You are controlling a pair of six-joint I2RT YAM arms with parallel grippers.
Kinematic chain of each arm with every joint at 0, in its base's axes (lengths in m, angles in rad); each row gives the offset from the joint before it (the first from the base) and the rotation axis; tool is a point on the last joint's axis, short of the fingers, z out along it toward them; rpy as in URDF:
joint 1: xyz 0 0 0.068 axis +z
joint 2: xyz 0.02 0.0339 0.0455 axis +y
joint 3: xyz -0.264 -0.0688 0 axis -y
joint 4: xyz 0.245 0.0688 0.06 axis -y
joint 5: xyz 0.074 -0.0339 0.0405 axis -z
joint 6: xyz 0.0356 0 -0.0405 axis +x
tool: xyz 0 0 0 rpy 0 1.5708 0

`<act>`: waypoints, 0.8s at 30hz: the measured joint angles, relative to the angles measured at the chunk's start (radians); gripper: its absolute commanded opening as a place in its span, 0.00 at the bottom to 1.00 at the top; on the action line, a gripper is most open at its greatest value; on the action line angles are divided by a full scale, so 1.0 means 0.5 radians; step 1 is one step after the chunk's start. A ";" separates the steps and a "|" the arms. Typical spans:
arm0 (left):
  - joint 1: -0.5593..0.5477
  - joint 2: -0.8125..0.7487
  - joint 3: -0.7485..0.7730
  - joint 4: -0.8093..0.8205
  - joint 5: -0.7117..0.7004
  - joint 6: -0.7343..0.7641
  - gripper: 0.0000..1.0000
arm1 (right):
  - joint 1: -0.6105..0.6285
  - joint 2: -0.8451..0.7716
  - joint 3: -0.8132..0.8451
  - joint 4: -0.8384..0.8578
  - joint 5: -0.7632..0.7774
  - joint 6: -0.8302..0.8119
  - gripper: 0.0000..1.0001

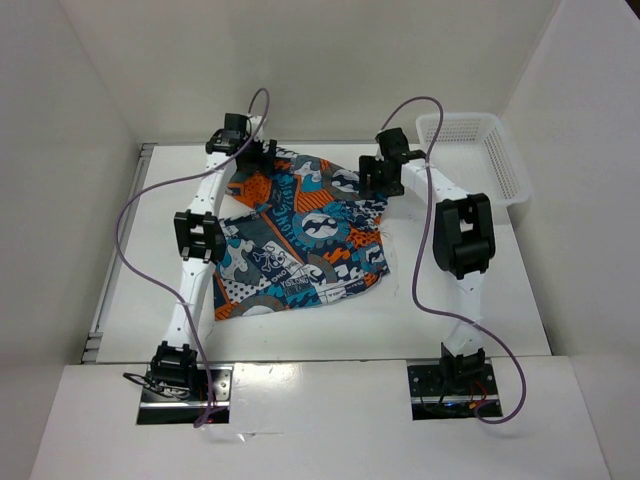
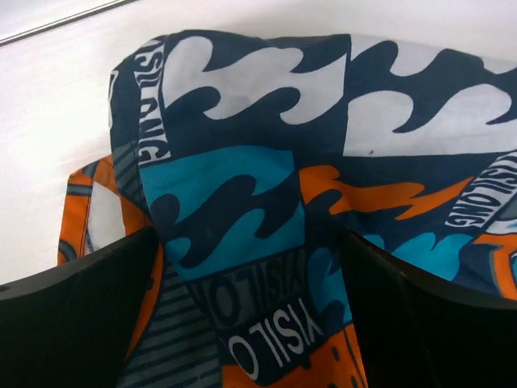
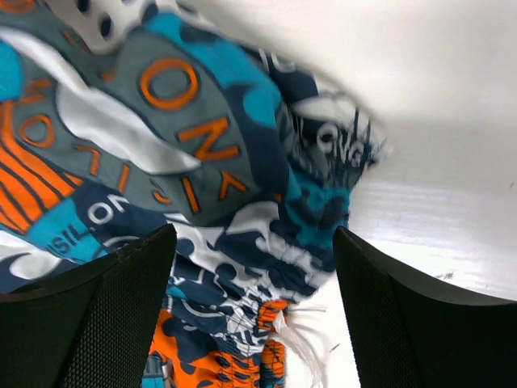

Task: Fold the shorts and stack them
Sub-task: Fold the shorts

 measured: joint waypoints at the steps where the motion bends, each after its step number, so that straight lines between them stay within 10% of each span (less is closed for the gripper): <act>1: -0.004 0.002 -0.001 -0.005 -0.014 0.001 1.00 | 0.000 0.000 0.018 0.002 0.006 0.000 0.85; 10: 0.008 0.002 0.008 0.022 -0.098 -0.002 0.86 | 0.005 0.002 0.053 0.025 0.156 -0.001 0.87; 24: 0.011 -0.128 0.236 -0.178 -0.105 0.001 1.00 | 0.005 0.269 0.245 0.059 0.162 -0.076 0.91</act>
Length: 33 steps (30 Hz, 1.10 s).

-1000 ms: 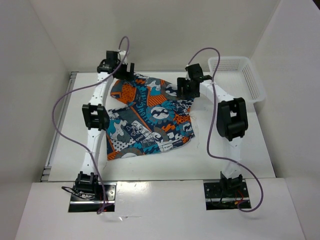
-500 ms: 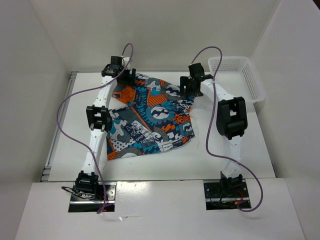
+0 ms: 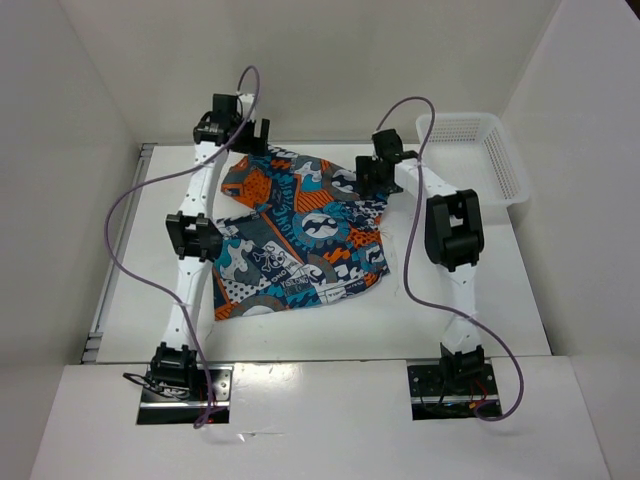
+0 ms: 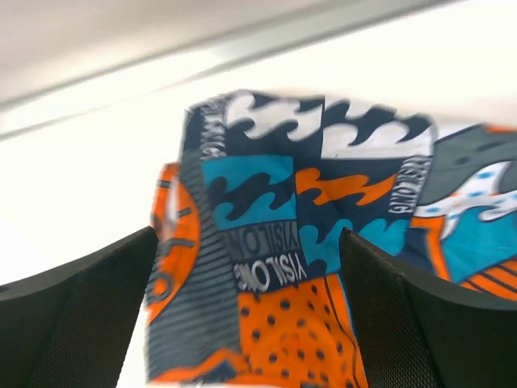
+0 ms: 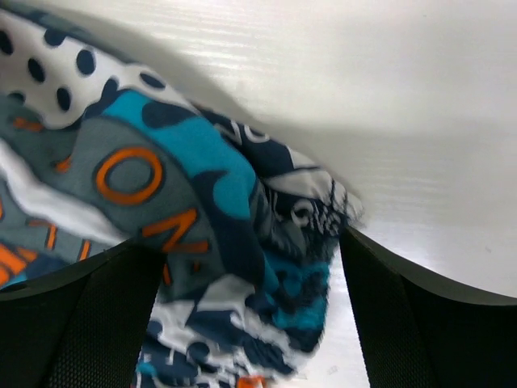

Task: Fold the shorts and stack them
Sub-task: Fold the shorts

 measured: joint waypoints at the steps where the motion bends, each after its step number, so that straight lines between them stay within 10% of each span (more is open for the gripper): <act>1: 0.001 -0.043 0.000 -0.014 -0.017 -0.001 1.00 | 0.000 -0.026 -0.018 0.005 0.000 -0.017 0.93; 11: -0.005 -0.775 0.023 -0.447 -0.074 -0.001 1.00 | 0.043 -0.919 -0.534 -0.028 -0.135 -0.801 0.94; 17: -0.195 -1.958 -1.884 -0.293 -0.199 -0.008 1.00 | 0.424 -1.548 -1.239 -0.064 -0.137 -1.686 0.86; 22: -0.866 -3.005 -3.701 -0.066 -0.396 0.003 1.00 | 0.635 -1.674 -1.557 -0.242 -0.146 -2.072 0.86; 33: -1.056 -3.438 -4.344 -0.202 -0.543 0.000 1.00 | 0.859 -2.046 -2.075 -0.307 -0.069 -2.373 0.86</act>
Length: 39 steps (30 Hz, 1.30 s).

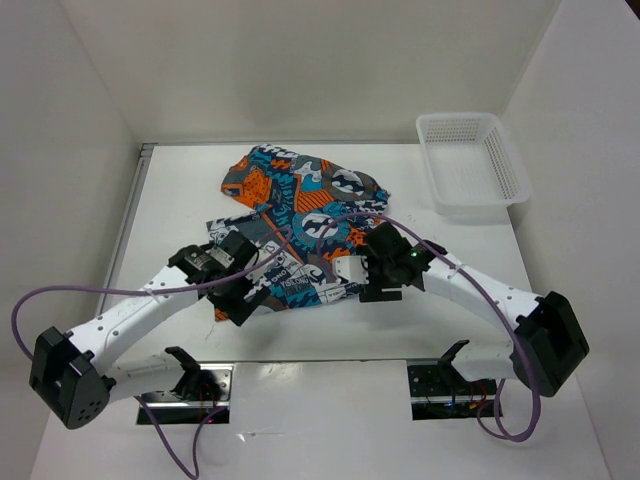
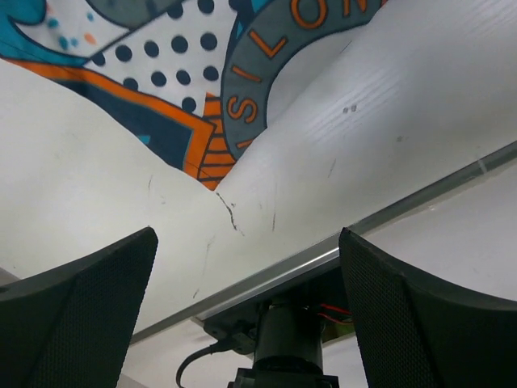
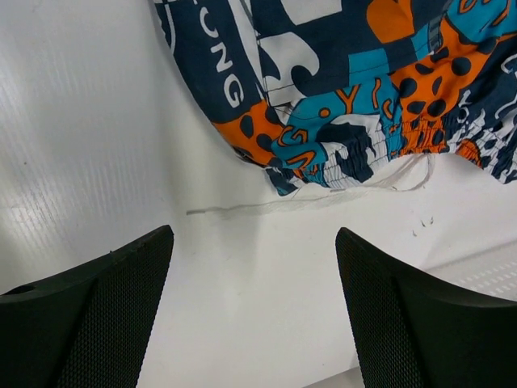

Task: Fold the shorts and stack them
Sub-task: Fold the shorts

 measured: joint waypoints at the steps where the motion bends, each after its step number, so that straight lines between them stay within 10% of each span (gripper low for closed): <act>1: -0.003 -0.002 -0.037 -0.002 -0.007 0.000 1.00 | 0.000 0.000 -0.008 0.011 0.002 0.005 0.86; 20: -0.002 0.237 -0.600 0.661 -0.384 0.002 0.98 | 0.006 0.314 -0.144 0.401 -0.031 0.096 0.87; 23: -0.002 0.256 -0.600 0.715 -0.394 -0.001 0.84 | 0.006 0.363 -0.143 0.432 -0.053 0.117 0.83; 32: -0.010 0.307 -0.632 0.825 -0.375 -0.002 0.33 | 0.006 0.424 -0.127 0.445 -0.142 0.192 0.28; 34: -0.009 0.311 -0.640 0.830 -0.357 -0.011 0.06 | 0.010 0.424 -0.110 0.437 -0.169 0.217 0.24; 39: -0.011 0.311 -0.655 0.821 -0.342 0.007 0.02 | 0.060 0.401 -0.098 0.362 -0.225 0.233 0.14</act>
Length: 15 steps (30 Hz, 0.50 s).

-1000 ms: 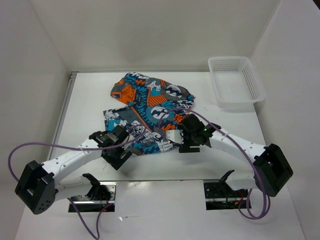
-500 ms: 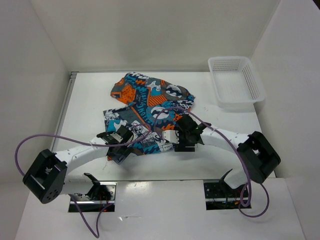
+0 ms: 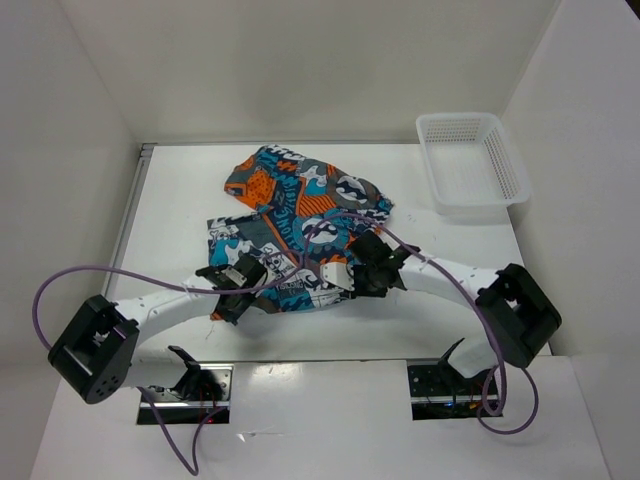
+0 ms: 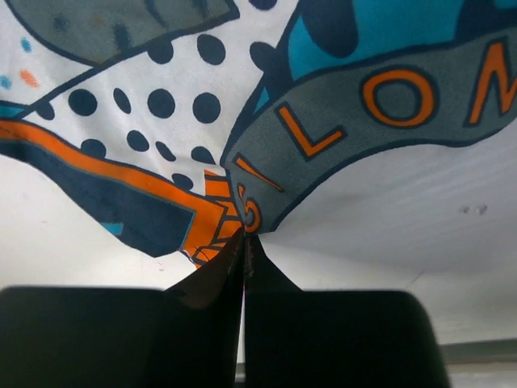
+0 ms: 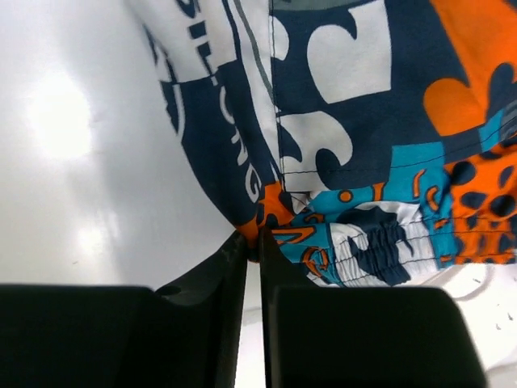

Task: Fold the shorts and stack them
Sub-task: Fold the shorts

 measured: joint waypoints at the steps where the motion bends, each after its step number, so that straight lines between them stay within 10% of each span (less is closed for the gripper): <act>1: 0.000 0.001 0.007 -0.022 0.014 0.000 0.02 | 0.015 -0.021 0.000 -0.024 -0.018 -0.002 0.12; 8: 0.003 0.001 0.210 -0.360 0.300 -0.004 0.02 | 0.150 -0.323 -0.023 -0.131 -0.134 -0.047 0.03; 15: 0.003 -0.132 0.253 -0.513 0.378 -0.005 0.02 | 0.237 -0.458 -0.051 -0.314 -0.226 -0.112 0.26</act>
